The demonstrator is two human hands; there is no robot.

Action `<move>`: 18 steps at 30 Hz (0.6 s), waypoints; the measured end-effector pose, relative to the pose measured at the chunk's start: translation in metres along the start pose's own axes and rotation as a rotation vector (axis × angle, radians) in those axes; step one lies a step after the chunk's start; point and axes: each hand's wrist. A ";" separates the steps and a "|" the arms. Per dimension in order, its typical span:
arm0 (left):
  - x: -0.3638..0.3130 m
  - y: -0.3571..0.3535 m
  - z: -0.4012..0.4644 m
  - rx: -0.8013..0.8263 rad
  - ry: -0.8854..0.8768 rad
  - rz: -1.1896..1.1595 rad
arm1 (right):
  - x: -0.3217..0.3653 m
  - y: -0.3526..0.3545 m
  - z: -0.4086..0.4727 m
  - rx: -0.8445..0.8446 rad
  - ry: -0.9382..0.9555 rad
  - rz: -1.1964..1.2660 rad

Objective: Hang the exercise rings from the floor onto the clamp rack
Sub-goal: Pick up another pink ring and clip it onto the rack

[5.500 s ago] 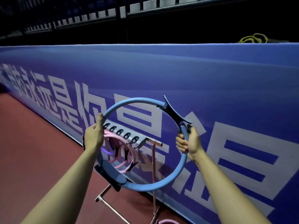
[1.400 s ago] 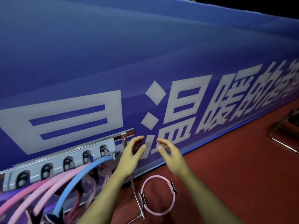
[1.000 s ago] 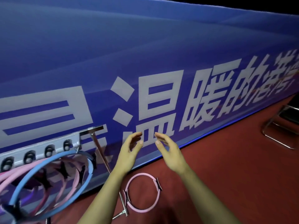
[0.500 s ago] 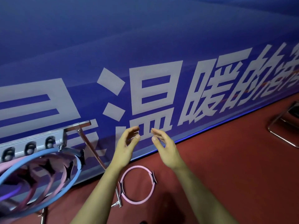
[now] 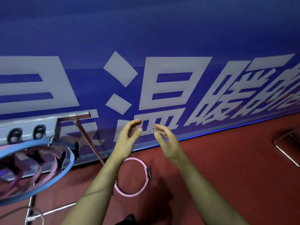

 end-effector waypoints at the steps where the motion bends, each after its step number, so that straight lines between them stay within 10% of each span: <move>1: 0.004 0.002 0.003 -0.022 0.011 0.000 | -0.003 -0.002 0.005 0.024 -0.002 0.000; 18: 0.043 -0.057 0.036 -0.373 0.127 0.093 | -0.073 0.021 0.122 0.466 0.074 0.003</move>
Point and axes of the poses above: each hand's wrist, its own z-axis towards the middle knuckle, its own y-axis out of the back of the hand, x = y × z, and after that the axes turned 4 degrees about -x, right-handed
